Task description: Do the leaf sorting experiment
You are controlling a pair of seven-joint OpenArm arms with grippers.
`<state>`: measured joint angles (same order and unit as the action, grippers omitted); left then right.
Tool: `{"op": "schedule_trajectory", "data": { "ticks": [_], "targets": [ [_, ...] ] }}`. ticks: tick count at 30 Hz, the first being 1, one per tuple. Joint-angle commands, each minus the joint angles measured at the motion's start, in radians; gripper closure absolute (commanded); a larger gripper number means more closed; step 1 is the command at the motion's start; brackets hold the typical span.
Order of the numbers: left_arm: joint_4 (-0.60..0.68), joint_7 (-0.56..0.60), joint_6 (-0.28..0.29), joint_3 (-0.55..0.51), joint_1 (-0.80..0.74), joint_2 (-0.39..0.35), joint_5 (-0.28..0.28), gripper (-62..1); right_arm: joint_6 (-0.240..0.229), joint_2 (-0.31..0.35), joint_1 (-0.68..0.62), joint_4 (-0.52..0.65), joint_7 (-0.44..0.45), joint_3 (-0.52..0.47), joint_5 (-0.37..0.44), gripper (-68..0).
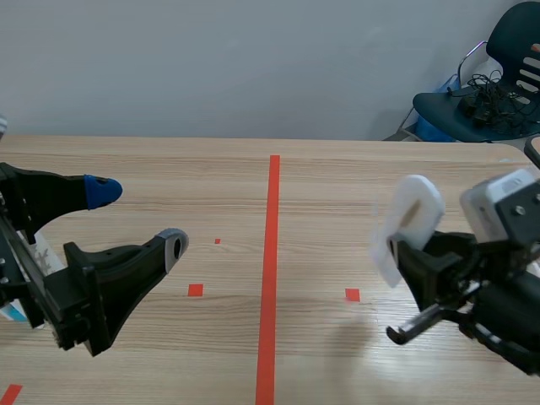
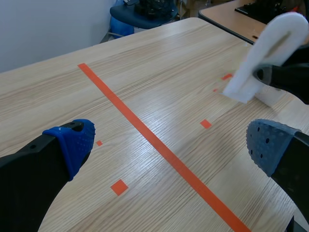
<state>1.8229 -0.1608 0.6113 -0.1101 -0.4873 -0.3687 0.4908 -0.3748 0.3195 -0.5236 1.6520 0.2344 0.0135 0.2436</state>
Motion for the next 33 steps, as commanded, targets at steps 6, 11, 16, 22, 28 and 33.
{"op": "schedule_trajectory", "data": {
  "ticks": [6, 11, 16, 22, 28, 33],
  "targets": [
    [0.003, 0.014, 0.004, -0.002, 0.006, 0.005, 0.014, -62.3, 0.019, -0.048, -0.013, -0.050, 0.014, -0.175, 0.064, -6.3],
    [0.003, 0.015, 0.004, -0.002, 0.006, 0.005, 0.014, -62.3, 0.019, -0.048, 0.053, -0.180, 0.018, -0.187, 0.064, -6.3],
    [0.003, 0.015, 0.004, -0.002, 0.006, 0.005, 0.014, -62.3, 0.019, -0.048, 0.106, -0.276, 0.042, -0.190, 0.064, -6.4],
    [0.003, 0.015, 0.004, -0.002, 0.006, 0.005, 0.014, -62.3, 0.042, -0.048, 0.107, -0.299, 0.040, -0.192, 0.064, -8.3],
    [0.003, 0.015, 0.004, -0.002, 0.006, 0.005, 0.014, -62.3, 0.041, -0.045, 0.108, -0.291, 0.031, -0.192, 0.064, -24.4],
    [0.003, 0.016, 0.004, -0.002, 0.006, 0.005, 0.014, -62.3, -0.016, -0.045, 0.091, -0.185, 0.033, -0.221, 0.069, -31.3]
  ]
}}
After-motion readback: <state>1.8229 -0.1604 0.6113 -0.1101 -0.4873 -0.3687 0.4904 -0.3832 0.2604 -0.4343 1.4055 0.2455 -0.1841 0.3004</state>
